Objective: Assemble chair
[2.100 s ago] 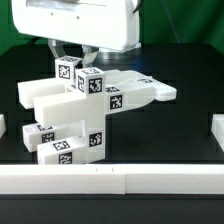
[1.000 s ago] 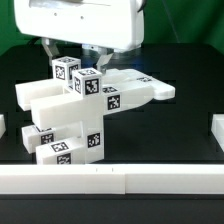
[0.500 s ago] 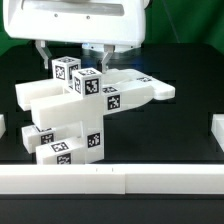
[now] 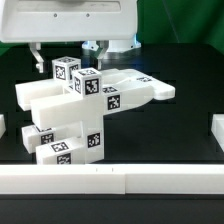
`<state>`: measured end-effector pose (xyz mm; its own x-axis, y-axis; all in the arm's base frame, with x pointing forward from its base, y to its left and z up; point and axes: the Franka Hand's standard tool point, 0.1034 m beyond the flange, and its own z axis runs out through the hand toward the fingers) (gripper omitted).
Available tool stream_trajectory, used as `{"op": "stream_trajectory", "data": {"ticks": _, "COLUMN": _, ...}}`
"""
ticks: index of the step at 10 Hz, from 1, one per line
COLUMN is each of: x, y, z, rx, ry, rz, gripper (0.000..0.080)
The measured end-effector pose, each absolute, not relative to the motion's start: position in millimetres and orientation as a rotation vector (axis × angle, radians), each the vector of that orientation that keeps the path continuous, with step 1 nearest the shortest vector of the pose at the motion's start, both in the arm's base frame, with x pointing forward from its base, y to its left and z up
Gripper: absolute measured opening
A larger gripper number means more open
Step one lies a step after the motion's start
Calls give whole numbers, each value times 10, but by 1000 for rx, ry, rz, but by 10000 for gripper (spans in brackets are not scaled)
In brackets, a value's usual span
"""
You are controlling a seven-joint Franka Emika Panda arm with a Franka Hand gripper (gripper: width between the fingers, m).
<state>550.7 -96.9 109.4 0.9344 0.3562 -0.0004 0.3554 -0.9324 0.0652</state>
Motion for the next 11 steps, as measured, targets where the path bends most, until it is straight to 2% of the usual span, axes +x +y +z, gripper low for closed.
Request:
{"op": "stream_trajectory", "data": {"ticks": 4, "x": 5492, "y": -1035, "z": 1091, "rx": 2931, "ry": 908, "rz": -5, "gripper": 649}}
{"op": "stream_trajectory", "data": {"ticks": 5, "x": 5493, "y": -1037, "z": 1091, "rx": 2921, "ry": 939, "rz": -6, "gripper": 528}}
{"op": "stream_trajectory", "data": {"ticks": 6, "x": 5491, "y": -1037, "z": 1090, "rx": 2925, "ry": 926, "rz": -6, "gripper": 528}}
{"op": "stream_trajectory", "data": {"ticks": 7, "x": 5489, "y": -1038, "z": 1089, "rx": 2925, "ry": 925, "rz": -6, "gripper": 388}}
{"op": "stream_trajectory", "data": {"ticks": 8, "x": 5489, "y": -1038, "z": 1089, "rx": 2925, "ry": 925, "rz": -6, "gripper": 281}}
{"op": "stream_trajectory", "data": {"ticks": 11, "x": 5483, "y": -1034, "z": 1087, "rx": 2976, "ry": 764, "rz": -2, "gripper": 281}}
